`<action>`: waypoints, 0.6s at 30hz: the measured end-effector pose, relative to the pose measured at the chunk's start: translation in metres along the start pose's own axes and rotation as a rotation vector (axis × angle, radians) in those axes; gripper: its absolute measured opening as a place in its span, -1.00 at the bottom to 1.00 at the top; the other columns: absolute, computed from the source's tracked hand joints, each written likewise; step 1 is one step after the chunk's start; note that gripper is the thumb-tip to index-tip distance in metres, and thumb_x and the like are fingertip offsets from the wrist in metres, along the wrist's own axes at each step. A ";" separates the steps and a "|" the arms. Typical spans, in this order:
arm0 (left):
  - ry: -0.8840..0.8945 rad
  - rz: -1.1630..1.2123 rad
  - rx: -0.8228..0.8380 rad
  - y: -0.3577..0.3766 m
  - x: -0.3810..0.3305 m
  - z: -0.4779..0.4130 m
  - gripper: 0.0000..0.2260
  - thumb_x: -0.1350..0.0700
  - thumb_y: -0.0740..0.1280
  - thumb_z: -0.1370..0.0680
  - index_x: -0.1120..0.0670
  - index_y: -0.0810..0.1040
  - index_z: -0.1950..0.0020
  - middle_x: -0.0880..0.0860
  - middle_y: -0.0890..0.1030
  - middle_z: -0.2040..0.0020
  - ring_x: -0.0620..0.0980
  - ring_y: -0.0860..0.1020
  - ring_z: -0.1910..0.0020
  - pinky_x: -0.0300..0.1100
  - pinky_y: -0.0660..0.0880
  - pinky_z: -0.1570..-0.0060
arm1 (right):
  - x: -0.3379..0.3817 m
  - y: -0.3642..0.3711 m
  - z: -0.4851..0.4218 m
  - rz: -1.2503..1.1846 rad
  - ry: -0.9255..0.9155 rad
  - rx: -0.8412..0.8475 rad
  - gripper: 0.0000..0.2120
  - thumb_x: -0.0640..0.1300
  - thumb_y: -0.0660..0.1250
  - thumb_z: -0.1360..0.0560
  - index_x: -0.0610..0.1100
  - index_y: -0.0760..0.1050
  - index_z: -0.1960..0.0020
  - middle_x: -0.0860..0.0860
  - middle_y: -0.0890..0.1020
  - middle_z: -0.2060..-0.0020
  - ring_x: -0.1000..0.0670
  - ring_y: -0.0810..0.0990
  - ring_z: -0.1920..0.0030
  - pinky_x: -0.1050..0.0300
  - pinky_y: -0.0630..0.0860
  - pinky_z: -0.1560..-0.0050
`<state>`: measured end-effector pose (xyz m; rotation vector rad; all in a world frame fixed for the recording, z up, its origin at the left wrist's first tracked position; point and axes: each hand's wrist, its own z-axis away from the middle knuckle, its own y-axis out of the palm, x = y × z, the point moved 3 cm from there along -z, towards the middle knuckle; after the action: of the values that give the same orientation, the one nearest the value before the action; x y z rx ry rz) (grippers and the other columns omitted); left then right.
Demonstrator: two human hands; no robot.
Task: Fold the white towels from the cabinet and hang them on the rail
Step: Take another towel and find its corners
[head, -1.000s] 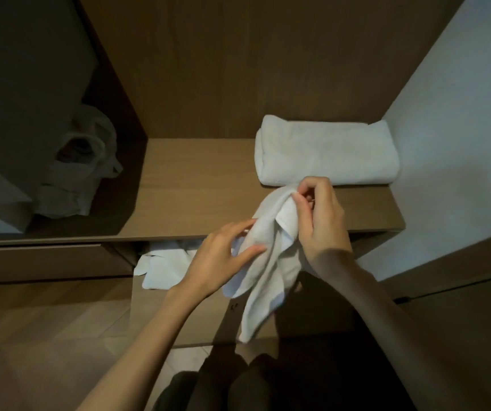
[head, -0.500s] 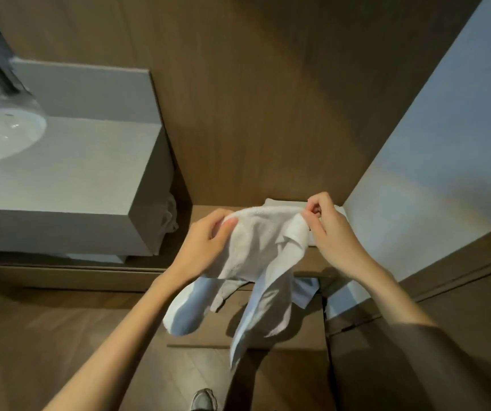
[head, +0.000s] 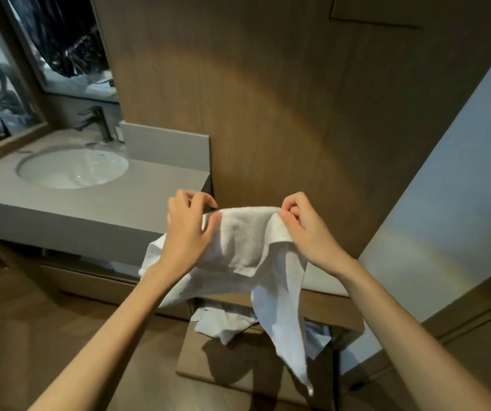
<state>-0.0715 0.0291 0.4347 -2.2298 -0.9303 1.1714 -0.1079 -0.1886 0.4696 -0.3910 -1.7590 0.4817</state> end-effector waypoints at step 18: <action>-0.032 0.546 0.279 -0.076 0.098 -0.012 -0.90 0.16 0.26 -0.61 -0.02 0.53 0.03 -0.17 0.60 0.14 -0.11 0.59 0.12 -0.30 0.50 0.13 | 0.084 0.146 -0.077 -0.038 -0.029 0.034 -0.92 -0.10 0.24 -0.61 -0.09 0.46 0.00 0.11 0.51 0.31 0.24 0.44 0.36 0.38 0.38 0.30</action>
<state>-0.0481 0.1510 0.4382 -2.2945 -0.1386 1.4617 -0.0511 -0.0128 0.4803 -0.3276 -1.7810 0.4915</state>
